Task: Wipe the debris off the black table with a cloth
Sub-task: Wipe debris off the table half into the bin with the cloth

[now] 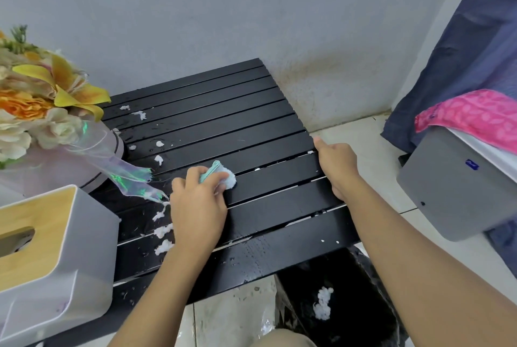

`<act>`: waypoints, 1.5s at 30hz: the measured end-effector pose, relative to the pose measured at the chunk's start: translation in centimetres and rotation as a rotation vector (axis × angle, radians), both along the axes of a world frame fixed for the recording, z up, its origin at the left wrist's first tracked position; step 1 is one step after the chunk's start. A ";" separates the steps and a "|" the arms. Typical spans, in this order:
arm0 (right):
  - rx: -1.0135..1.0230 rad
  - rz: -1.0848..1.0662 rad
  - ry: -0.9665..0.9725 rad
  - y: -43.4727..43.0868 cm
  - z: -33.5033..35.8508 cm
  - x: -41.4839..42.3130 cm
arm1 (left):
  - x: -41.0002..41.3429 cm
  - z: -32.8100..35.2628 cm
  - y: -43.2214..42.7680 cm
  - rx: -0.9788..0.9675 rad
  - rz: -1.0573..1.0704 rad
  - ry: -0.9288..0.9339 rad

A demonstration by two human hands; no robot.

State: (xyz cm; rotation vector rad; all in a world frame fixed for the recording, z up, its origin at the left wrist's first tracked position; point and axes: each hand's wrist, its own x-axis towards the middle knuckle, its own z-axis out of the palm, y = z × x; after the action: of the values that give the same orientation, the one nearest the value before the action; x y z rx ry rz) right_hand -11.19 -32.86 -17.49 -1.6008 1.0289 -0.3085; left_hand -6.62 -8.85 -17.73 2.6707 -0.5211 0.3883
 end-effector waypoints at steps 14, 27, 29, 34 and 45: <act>-0.020 -0.008 0.001 -0.3 -0.6 0.0 | 1.5 4.1 -5.8 0.189 -0.088 0.307; -0.043 -0.014 -0.017 -0.3 -0.5 0.0 | -1.3 2.1 -13.4 -0.059 -0.202 0.256; -0.016 -0.024 -0.042 -0.4 -0.4 0.0 | -1.1 2.2 -15.1 -0.035 -0.236 0.271; -0.011 -0.053 -0.097 -0.3 -0.4 0.0 | 1.3 4.2 -13.0 -0.600 -0.440 0.869; 0.235 0.066 -0.167 -0.6 0.0 -1.0 | 2.0 3.6 -12.4 -0.998 -0.248 0.889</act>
State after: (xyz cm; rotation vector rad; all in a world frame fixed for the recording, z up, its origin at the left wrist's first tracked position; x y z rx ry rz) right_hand -12.15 -33.49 -17.48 -1.3698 0.8493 -0.2616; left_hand -4.64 -21.24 -14.17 1.5394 -0.2458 -0.4946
